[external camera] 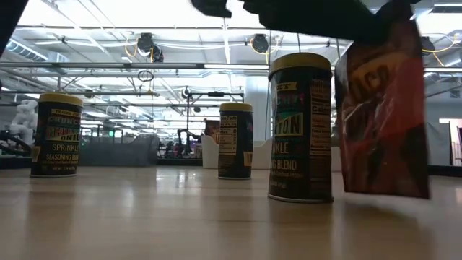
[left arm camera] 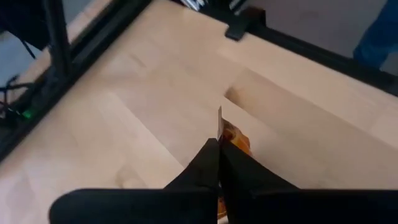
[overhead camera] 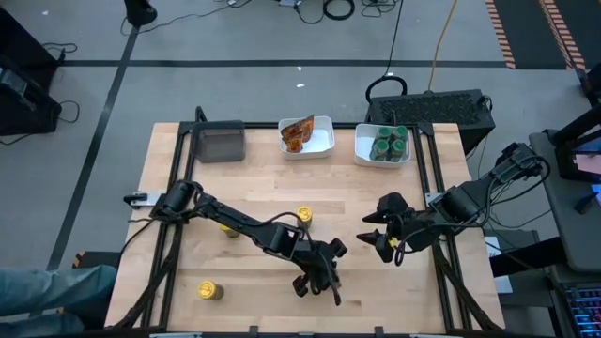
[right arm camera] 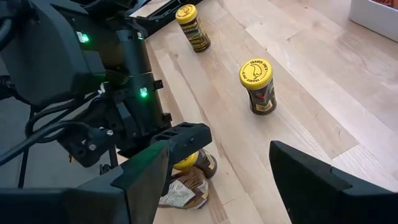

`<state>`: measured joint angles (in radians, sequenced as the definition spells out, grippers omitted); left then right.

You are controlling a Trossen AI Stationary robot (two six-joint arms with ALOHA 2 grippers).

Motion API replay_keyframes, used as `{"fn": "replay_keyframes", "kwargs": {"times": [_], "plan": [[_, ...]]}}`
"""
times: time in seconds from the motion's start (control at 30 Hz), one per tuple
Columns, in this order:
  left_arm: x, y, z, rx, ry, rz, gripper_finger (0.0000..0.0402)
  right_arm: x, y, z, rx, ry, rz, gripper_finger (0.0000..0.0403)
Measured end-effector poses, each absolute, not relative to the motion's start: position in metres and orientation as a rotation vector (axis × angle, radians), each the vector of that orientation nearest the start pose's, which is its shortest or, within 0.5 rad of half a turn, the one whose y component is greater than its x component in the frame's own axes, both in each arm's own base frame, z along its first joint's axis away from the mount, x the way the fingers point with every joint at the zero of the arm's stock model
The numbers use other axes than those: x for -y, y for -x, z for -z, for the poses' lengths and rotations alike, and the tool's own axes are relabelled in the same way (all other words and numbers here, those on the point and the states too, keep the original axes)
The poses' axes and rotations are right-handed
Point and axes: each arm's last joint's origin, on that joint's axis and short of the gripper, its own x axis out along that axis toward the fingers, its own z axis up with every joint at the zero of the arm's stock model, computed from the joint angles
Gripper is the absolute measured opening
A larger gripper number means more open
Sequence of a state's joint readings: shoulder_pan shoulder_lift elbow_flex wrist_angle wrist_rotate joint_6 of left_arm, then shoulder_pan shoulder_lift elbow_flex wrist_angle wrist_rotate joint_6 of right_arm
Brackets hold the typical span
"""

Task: Sort spices by type
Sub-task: Put the orange seasoning bag into the left white bin

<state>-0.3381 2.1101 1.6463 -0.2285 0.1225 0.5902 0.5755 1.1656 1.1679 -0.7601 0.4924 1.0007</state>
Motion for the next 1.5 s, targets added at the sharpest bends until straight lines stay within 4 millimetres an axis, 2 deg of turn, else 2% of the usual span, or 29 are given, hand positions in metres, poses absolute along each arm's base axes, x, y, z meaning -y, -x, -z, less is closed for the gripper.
{"fn": "replay_keyframes", "kwargs": {"times": [0.17, 0.3, 0.53, 0.67, 0.97, 1.23, 1.5], "plan": [[0.162, -0.45, -0.22, -0.482, -0.629, 0.62, 0.0008, -0.113, -0.199, -0.343, -0.615, -0.578, 0.246, 0.0263], [0.161, -0.449, -0.234, -0.432, -0.632, 0.588, 0.0005, -0.113, -0.199, -0.342, -0.616, -0.576, 0.246, 0.0263], [0.15, -0.431, -0.284, -0.382, -0.645, 0.477, 0.0005, -0.113, -0.199, -0.342, -0.614, -0.559, 0.247, 0.0263], [0.133, -0.419, -0.313, -0.371, -0.656, 0.372, 0.0005, -0.112, -0.199, -0.342, -0.612, -0.546, 0.251, 0.0263], [0.073, -0.404, -0.343, -0.48, -0.658, 0.095, 0.0004, -0.108, -0.199, -0.341, -0.602, -0.5, 0.301, 0.0263], [0.004, -0.409, -0.343, -0.56, -0.56, -0.174, 0.0004, -0.097, -0.203, -0.34, -0.61, -0.423, 0.322, 0.0263], [-0.08, -0.401, -0.341, -0.607, -0.385, -0.41, 0.0003, -0.074, -0.213, -0.341, -0.622, -0.26, 0.364, 0.0263]]}}
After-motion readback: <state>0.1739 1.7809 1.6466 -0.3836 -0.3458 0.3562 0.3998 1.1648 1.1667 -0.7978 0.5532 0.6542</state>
